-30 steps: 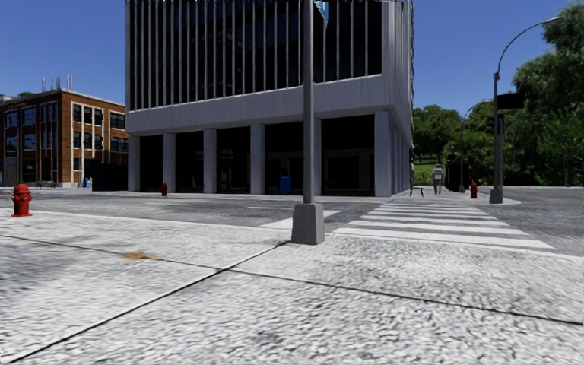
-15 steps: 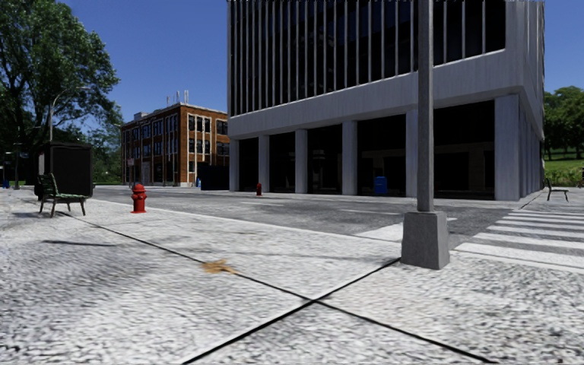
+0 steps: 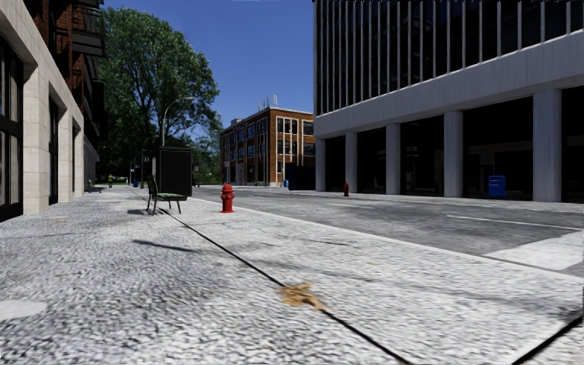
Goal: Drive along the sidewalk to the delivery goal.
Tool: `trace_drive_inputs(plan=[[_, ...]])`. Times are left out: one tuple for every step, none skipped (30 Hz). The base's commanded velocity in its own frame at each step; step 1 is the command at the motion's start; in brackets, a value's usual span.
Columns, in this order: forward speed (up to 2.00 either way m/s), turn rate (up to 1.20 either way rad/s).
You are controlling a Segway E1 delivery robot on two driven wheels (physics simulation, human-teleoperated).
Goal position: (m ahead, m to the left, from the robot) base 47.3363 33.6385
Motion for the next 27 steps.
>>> trace_drive_inputs(plan=[[1.53,0.69],[1.53,0.69],[1.53,0.69],[1.53,0.69],[1.53,0.69],[1.53,0.69],[1.53,0.69],[1.53,0.69],[1.54,0.69],[1.54,0.69],[1.54,0.69],[1.54,0.69],[1.54,0.69],[1.54,0.69],[1.54,0.69],[1.54,0.69],[1.54,0.69],[1.54,0.69],[1.54,0.69],[1.54,0.69],[1.54,0.69],[1.54,0.63],[1.54,0.63],[1.55,0.57],[1.55,0.55],[1.55,0.39],[1.55,0.39]])
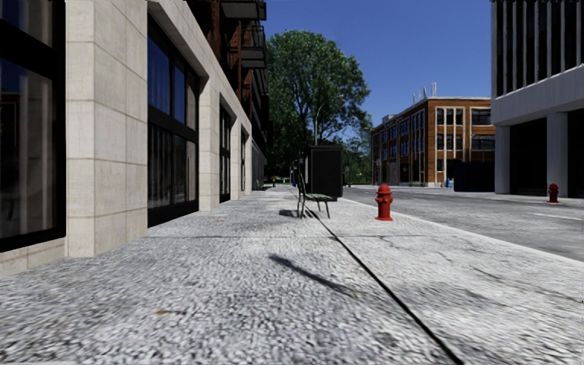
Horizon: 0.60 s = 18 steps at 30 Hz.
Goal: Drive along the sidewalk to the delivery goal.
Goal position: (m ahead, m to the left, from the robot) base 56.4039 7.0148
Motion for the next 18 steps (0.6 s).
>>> trace_drive_inputs(plan=[[1.55,0.0],[1.55,0.0],[1.55,0.0],[1.55,0.0],[1.55,0.0],[1.55,0.0],[1.55,0.0],[1.55,0.0],[1.67,0.0],[1.67,0.0],[2.0,0.0],[2.0,0.0],[2.0,0.0],[2.0,0.0],[2.0,0.0],[2.0,0.0],[2.0,0.0],[2.0,0.0]])
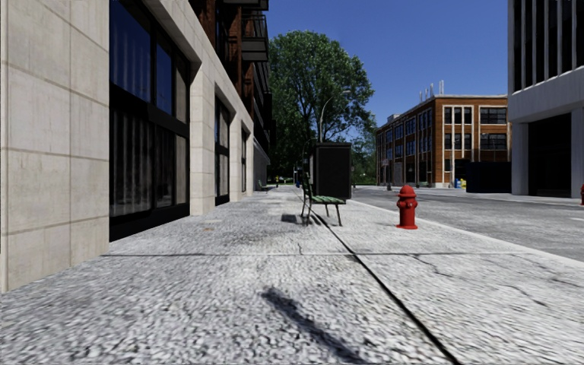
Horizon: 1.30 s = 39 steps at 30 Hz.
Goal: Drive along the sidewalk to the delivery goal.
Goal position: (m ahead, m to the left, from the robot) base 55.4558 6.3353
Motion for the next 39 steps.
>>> trace_drive_inputs(plan=[[2.0,0.0],[2.0,0.0],[2.0,0.05],[2.0,0.15],[2.0,0.23],[2.0,0.23],[2.0,0.31],[2.0,0.36],[2.0,0.37],[2.0,0.37],[2.0,0.37],[2.0,0.37],[2.0,0.37],[2.0,0.37],[2.0,0.37],[2.0,0.37],[2.0,0.37],[2.0,0.37],[2.0,0.37],[2.0,0.37],[2.0,0.38],[2.0,0.38],[2.0,0.38],[2.0,0.38],[2.0,0.38],[2.0,0.38],[2.0,0.38],[2.0,0.36],[2.0,0.15],[2.0,0.0],[2.0,0.0],[2.0,0.0],[2.0,0.0],[2.0,0.0],[2.0,0.0],[2.0,0.0],[2.0,0.0],[2.0,0.0],[2.0,0.0]])
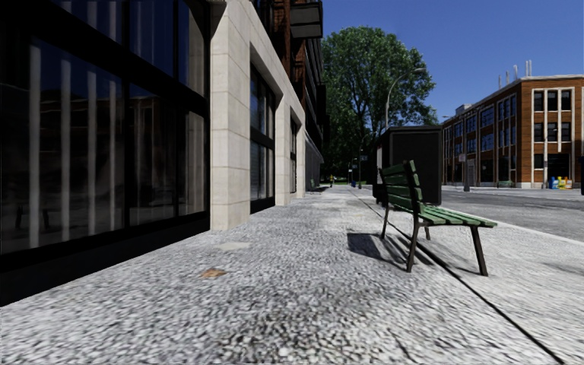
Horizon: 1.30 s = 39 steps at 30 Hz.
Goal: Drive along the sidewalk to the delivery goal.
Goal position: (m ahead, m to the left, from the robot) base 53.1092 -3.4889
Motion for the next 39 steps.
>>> trace_drive_inputs(plan=[[2.0,0.0],[2.0,0.0],[2.0,0.0],[2.0,0.0],[2.0,0.0],[2.0,0.0],[2.0,0.0],[2.0,0.0],[2.0,0.0],[2.0,0.0],[2.0,0.0],[2.0,0.0],[2.0,0.0],[2.0,0.0],[2.0,0.0],[2.0,0.0],[2.0,0.0],[2.0,0.0],[2.0,0.0],[2.0,0.0],[2.0,0.0],[2.0,-0.06],[2.0,-0.12],[2.0,-0.12],[2.0,-0.14],[2.0,-0.14],[2.0,-0.16],[2.0,-0.18],[2.0,-0.18],[2.0,-0.21],[2.0,-0.24],[2.0,-0.27],[2.0,-0.27],[2.0,-0.3],[2.0,-0.31],[2.0,-0.31],[2.0,-0.31],[2.0,-0.31],[2.0,-0.31]])
